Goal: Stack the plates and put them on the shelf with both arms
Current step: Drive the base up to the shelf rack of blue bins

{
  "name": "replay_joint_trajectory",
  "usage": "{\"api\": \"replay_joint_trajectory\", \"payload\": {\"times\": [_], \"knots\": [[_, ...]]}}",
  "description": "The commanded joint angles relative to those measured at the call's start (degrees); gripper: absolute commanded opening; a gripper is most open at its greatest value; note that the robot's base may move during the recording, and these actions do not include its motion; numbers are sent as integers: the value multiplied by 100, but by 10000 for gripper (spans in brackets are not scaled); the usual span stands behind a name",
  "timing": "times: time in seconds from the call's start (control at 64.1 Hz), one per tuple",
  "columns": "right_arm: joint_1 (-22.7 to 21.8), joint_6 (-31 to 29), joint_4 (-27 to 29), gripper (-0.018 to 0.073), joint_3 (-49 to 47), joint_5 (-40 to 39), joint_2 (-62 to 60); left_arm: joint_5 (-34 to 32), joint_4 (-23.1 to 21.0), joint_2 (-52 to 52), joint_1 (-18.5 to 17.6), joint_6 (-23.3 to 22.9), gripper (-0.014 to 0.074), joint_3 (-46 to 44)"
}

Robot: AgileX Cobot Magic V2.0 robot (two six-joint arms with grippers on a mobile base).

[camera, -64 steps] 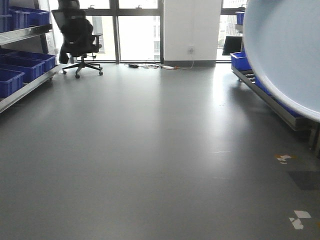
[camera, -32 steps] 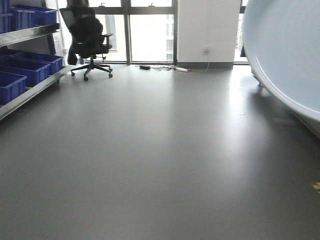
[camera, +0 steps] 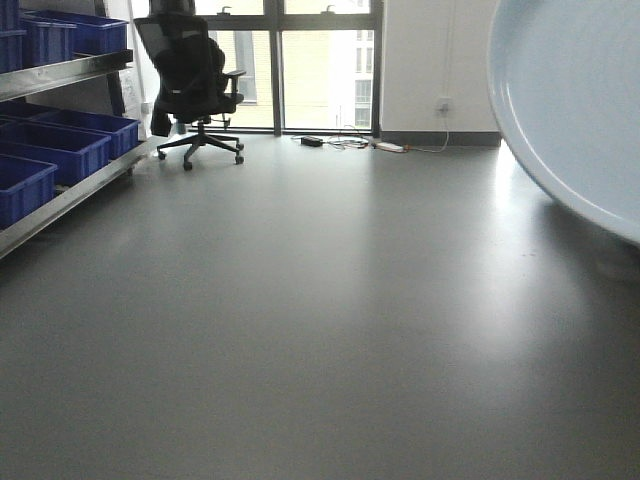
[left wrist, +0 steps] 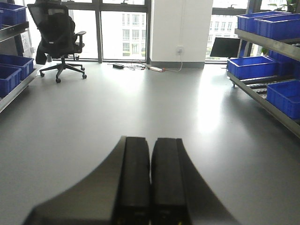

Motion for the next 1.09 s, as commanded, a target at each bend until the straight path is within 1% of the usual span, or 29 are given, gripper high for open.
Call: {"api": "replay_joint_trajectory", "payload": {"times": [0.0, 1.077], "knots": [[-19, 0, -15, 48, -181, -584, 15, -497, -55, 33, -43, -58, 83, -202], [-19, 0, -15, 48, -181, -584, 15, -497, -55, 33, -43, -58, 83, -202]]}}
